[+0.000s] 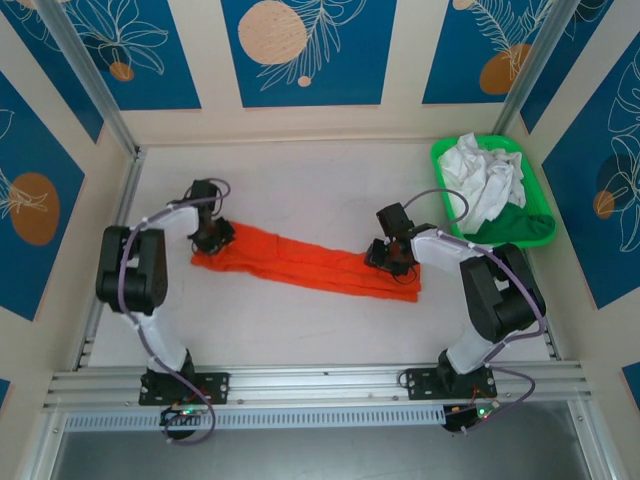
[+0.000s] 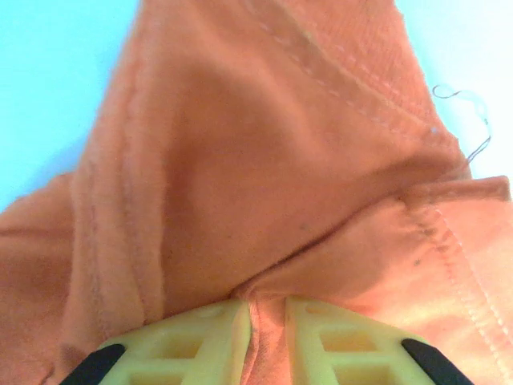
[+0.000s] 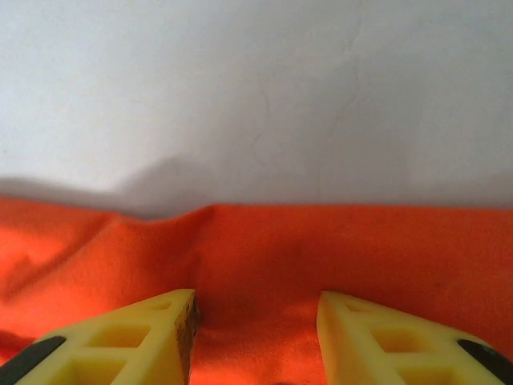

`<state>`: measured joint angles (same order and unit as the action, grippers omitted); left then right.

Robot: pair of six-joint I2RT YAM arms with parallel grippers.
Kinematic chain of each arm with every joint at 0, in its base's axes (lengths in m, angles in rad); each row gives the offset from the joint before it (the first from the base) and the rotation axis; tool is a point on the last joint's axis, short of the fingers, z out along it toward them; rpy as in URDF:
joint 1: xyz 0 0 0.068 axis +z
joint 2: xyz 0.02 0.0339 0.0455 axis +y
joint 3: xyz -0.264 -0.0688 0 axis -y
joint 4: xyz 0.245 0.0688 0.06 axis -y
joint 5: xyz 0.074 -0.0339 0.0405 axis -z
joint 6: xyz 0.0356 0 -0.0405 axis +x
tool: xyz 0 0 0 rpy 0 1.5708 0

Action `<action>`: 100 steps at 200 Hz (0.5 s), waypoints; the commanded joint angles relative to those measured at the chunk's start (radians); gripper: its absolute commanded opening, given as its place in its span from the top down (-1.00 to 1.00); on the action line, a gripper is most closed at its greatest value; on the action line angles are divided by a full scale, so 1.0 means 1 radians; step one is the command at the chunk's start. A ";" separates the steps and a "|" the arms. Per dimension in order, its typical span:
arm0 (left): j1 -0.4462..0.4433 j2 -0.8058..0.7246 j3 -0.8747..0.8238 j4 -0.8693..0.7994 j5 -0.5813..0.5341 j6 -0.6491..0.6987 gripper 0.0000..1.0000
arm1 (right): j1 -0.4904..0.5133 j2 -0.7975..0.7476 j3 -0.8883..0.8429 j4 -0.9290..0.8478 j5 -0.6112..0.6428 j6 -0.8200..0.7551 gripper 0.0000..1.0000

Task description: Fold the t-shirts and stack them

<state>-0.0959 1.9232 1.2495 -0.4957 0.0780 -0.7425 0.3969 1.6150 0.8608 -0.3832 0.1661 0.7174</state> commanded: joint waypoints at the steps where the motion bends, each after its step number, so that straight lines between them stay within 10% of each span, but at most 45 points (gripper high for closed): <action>1: 0.012 0.175 0.138 -0.065 -0.029 0.068 0.54 | 0.038 -0.010 -0.043 -0.034 -0.048 0.039 0.10; 100: 0.009 0.689 1.006 -0.403 0.011 0.162 0.26 | 0.367 0.090 0.035 -0.028 -0.119 0.150 0.10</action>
<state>-0.0959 2.4966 2.1883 -0.7586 0.0807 -0.6010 0.6842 1.6188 0.8520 -0.3573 0.1139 0.8303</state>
